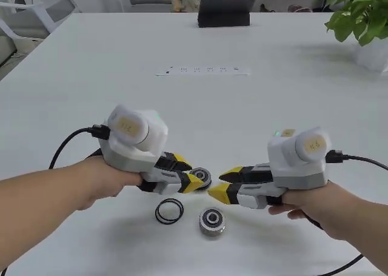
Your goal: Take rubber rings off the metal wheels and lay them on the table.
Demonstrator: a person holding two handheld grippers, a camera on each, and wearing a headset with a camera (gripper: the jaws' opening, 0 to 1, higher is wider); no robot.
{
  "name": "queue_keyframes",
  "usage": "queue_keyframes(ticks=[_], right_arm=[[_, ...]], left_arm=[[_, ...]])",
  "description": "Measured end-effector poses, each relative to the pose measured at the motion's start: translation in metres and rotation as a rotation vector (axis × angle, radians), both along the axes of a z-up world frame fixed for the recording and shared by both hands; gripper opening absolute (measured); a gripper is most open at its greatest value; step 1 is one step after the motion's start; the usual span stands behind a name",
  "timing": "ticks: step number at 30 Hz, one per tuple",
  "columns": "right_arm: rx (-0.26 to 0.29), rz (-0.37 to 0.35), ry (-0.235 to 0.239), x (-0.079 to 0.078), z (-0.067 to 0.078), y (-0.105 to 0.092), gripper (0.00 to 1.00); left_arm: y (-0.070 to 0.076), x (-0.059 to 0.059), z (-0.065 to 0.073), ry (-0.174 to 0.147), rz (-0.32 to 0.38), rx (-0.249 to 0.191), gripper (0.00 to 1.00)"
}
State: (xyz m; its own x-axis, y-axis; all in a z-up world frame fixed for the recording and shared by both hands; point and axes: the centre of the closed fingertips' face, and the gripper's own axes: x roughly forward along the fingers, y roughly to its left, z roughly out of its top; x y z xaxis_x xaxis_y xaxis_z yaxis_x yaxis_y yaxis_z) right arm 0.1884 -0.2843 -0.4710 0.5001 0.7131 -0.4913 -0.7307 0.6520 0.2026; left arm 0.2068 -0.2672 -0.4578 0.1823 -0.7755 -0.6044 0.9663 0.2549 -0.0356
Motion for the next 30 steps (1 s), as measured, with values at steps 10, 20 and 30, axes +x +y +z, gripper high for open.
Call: queue_keyframes(ticks=[10,20,30], right_arm=[[0.0,0.002,0.004,-0.0001,-0.0019,0.0008,0.24],[0.002,-0.003,0.0,0.0029,0.0001,0.0018,0.24],[0.004,-0.007,-0.01,0.0062,0.0007,0.009,0.25]], left_arm=[[-0.0039,0.0024,-0.004,-0.019,-0.005,0.013,0.12],[-0.0054,0.0046,-0.0029,-0.061,-0.004,0.022,0.09],[-0.0067,0.0057,-0.0032,-0.081,0.008,0.022,0.07]])
